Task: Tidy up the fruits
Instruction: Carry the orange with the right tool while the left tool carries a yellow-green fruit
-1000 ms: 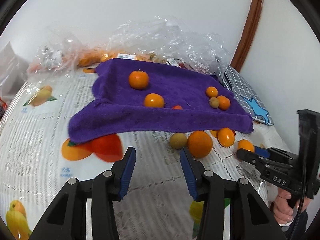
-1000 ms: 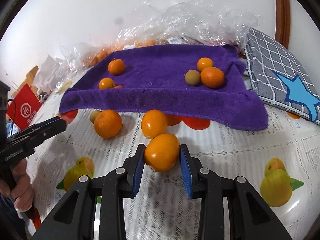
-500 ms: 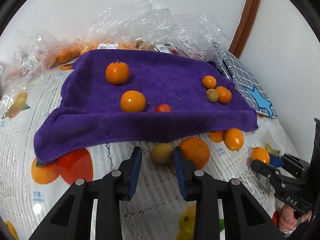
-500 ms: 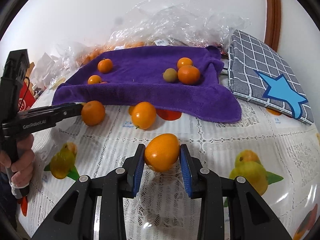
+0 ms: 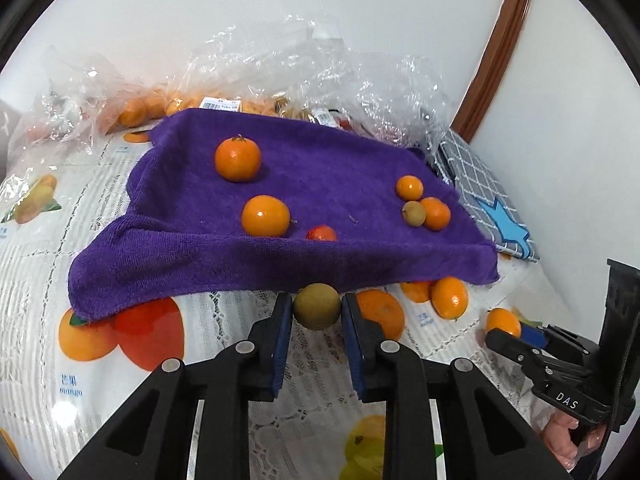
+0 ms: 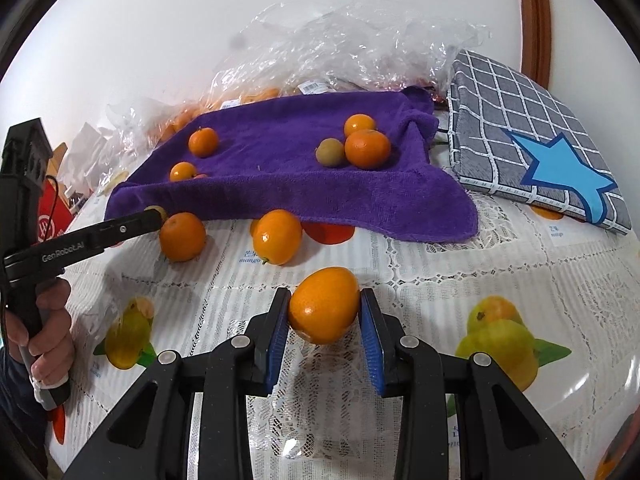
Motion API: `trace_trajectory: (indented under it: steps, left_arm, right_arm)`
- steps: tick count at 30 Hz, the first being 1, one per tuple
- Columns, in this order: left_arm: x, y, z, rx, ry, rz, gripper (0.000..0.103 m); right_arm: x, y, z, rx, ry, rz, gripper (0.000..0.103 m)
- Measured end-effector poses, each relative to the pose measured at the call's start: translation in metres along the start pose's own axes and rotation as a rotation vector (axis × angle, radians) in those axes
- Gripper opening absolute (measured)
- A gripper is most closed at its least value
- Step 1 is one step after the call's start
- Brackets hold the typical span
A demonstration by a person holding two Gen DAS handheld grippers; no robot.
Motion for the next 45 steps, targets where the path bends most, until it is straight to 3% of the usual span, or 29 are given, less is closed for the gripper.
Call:
trace_trajectory:
  steps: [19,32,45]
  left_arm:
    - [0.006,-0.012,-0.004,0.039,0.031,-0.068,0.024]
    - [0.01,-0.022,-0.007,0.032,0.036,-0.115,0.024]
    - [0.033,-0.045,0.02,0.088,-0.018,-0.182,0.024]
  right_arm:
    - [-0.001,0.002,-0.013,-0.009,0.071,0.013,0.035]
    - [0.001,-0.008,-0.007,-0.03,0.047,-0.016,0.035]
    - [0.041,-0.024,-0.006,-0.008,0.034,-0.094,0.035]
Point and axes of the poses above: each gripper's, at about its wrist camera, not at the fingertips, and y roughly the way its jaws point, z to its left, x to its top, the point moved 8 cm from there along y, roughly the way its jaws point, and after that the axes turned 14 degrees about -x, right-handed, at the moved point
